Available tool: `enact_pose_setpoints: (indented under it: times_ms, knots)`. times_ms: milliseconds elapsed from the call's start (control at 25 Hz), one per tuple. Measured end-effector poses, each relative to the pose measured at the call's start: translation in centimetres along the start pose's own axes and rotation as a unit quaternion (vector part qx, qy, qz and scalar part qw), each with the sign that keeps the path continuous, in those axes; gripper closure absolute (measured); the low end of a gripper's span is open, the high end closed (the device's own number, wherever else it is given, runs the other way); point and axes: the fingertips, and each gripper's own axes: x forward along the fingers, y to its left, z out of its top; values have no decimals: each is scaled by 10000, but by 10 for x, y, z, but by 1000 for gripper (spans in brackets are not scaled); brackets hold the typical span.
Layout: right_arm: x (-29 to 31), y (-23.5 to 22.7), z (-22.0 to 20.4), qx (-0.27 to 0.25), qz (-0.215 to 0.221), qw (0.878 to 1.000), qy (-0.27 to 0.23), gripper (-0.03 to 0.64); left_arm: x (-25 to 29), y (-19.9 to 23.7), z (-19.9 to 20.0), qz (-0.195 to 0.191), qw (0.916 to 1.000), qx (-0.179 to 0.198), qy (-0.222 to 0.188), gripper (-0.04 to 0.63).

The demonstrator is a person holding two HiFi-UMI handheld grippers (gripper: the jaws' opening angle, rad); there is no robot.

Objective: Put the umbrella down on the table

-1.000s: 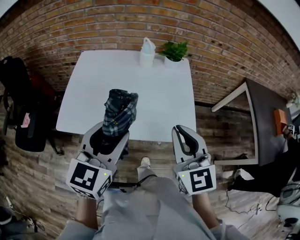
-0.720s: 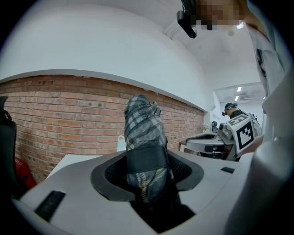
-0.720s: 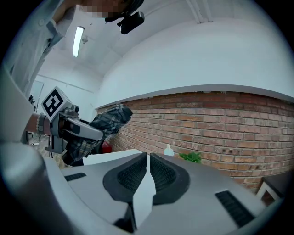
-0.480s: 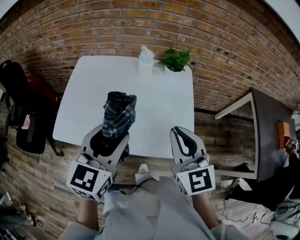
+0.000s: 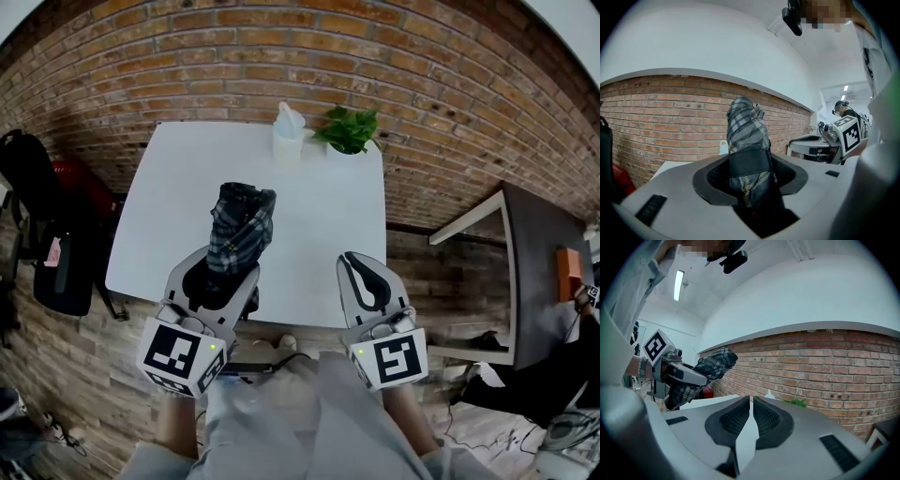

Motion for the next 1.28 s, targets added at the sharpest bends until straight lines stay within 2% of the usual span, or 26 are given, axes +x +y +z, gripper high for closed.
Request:
enact_pose_setpoints:
  times_ms: [360, 800, 1280]
  knots:
    - [7, -7, 6, 49, -215, 9997, -76, 565, 13, 6, -1, -199, 9997, 65, 87, 359]
    - [14, -15, -2, 72, -335, 9994, 66, 565, 38, 13, -13, -389, 9988, 139, 252, 359]
    - [25, -31, -14, 200, -383, 9991, -3, 565, 109, 32, -41, -565, 9936, 538, 815, 359]
